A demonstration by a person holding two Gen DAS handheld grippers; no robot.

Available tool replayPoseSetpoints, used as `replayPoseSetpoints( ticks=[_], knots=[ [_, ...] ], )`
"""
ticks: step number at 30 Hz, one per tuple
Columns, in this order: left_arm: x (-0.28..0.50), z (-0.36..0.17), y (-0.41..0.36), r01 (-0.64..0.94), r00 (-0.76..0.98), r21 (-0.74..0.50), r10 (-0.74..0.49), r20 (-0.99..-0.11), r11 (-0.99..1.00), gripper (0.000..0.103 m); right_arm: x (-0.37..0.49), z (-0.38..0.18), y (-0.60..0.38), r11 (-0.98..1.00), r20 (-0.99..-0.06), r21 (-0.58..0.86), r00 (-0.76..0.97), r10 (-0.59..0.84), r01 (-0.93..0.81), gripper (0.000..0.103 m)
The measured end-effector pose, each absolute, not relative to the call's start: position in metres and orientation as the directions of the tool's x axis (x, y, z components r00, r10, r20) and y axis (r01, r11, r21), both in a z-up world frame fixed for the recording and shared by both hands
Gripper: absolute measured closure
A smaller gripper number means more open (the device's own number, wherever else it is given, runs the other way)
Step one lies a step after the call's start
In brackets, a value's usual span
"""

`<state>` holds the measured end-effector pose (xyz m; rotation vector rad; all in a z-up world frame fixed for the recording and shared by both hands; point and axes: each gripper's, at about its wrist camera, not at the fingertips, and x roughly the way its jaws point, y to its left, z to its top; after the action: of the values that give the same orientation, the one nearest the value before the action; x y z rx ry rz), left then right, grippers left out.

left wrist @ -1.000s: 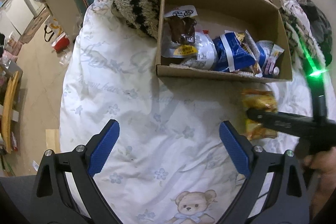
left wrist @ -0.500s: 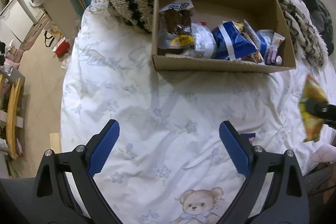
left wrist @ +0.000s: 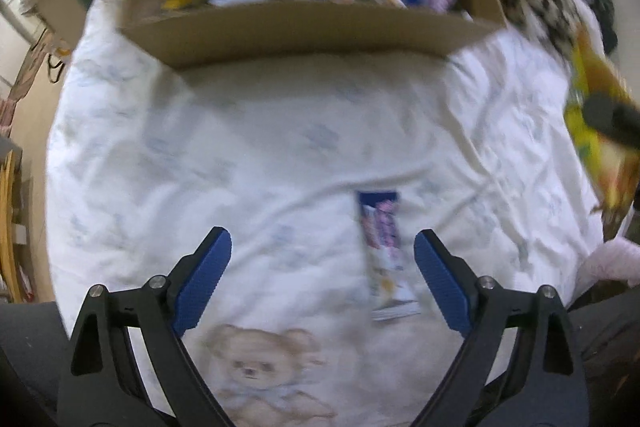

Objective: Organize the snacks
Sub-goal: 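Grasp the yellow cheese chip bag with right tool while left tool grasps the blue-white bar, then carry the chip bag and bar over the box with both tools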

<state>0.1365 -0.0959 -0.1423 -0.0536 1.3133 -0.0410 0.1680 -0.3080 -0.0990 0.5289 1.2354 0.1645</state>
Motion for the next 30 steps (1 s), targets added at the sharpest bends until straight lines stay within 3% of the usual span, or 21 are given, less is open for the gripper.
replayPoseSetpoints(
  ticks=[3,8,15,17,19,30],
  knots=[
    [0.137,-0.158,-0.115,0.021,0.223,-0.056,-0.060,-0.973,0.998,0.020,0.169,-0.105,-0.309,0.847,-0.844,0.500,0.319,0.431,0.180,0.047],
    [0.144,-0.172,-0.126,0.021,0.190,-0.023,-0.027,-0.981,0.999,0.047,0.169,-0.105,-0.310,0.841,-0.839,0.510,0.319,0.441,0.178,0.047],
    [0.149,-0.179,-0.133,0.042,0.170,0.002,-0.005,-0.985,0.999,0.048,0.171,-0.101,-0.310,0.830,-0.826,0.529,0.331,0.455,0.178,0.047],
    [0.148,-0.185,-0.133,0.056,0.150,0.002,-0.007,-0.989,0.998,0.073,0.172,-0.100,-0.307,0.830,-0.825,0.530,0.331,0.458,0.172,0.047],
    [0.146,-0.186,-0.133,0.027,0.131,-0.021,-0.024,-0.991,0.999,0.089,0.173,-0.100,-0.306,0.831,-0.825,0.530,0.331,0.459,0.169,0.047],
    [0.149,-0.170,-0.087,-0.041,0.159,-0.009,-0.002,-0.987,0.999,0.089,0.176,-0.099,-0.300,0.838,-0.826,0.523,0.332,0.455,0.154,0.047]
  ],
)
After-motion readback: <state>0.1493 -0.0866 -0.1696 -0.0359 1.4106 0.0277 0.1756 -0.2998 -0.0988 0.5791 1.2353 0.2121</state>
